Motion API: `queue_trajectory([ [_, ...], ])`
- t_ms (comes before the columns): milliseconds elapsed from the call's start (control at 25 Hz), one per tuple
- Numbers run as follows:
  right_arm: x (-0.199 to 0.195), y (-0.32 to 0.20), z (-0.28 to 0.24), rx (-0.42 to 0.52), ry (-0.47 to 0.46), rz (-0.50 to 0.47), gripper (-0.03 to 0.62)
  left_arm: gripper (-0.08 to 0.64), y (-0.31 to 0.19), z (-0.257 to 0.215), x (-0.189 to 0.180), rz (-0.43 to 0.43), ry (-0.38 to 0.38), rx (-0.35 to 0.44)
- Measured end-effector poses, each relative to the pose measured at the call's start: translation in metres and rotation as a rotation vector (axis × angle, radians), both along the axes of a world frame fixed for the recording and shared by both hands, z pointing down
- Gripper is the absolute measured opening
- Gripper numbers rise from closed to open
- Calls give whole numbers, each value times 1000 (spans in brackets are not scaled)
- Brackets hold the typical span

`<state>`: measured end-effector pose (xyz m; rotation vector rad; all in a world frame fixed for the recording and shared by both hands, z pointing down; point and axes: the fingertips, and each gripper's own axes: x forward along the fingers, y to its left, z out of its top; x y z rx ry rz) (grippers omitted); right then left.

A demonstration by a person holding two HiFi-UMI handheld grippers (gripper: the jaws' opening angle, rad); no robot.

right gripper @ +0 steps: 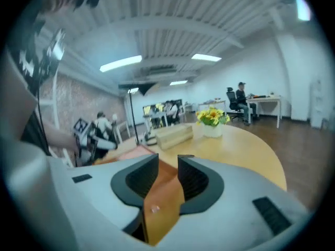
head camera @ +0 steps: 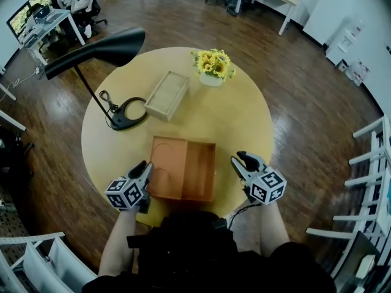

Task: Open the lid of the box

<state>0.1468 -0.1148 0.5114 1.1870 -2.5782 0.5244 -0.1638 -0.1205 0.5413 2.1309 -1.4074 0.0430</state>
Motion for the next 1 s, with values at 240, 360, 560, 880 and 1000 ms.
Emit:
queue_trajectory([
  [240, 39, -3, -99, 113, -464, 145, 120, 46, 17, -89, -8, 10, 142, 265],
  [360, 49, 8, -133, 190, -511, 139, 120, 46, 37, -126, -8, 21, 223, 367],
  [560, 65, 23, -153, 257, -546, 176, 33, 46, 67, -165, -27, -72, 242, 480],
  [880, 58, 28, -129, 221, -488, 180, 2, 25, 90, -174, -30, -135, 159, 535],
  [1000, 43, 24, -132, 231, -450, 131, 0, 25, 96, -170, -27, -142, 158, 522],
])
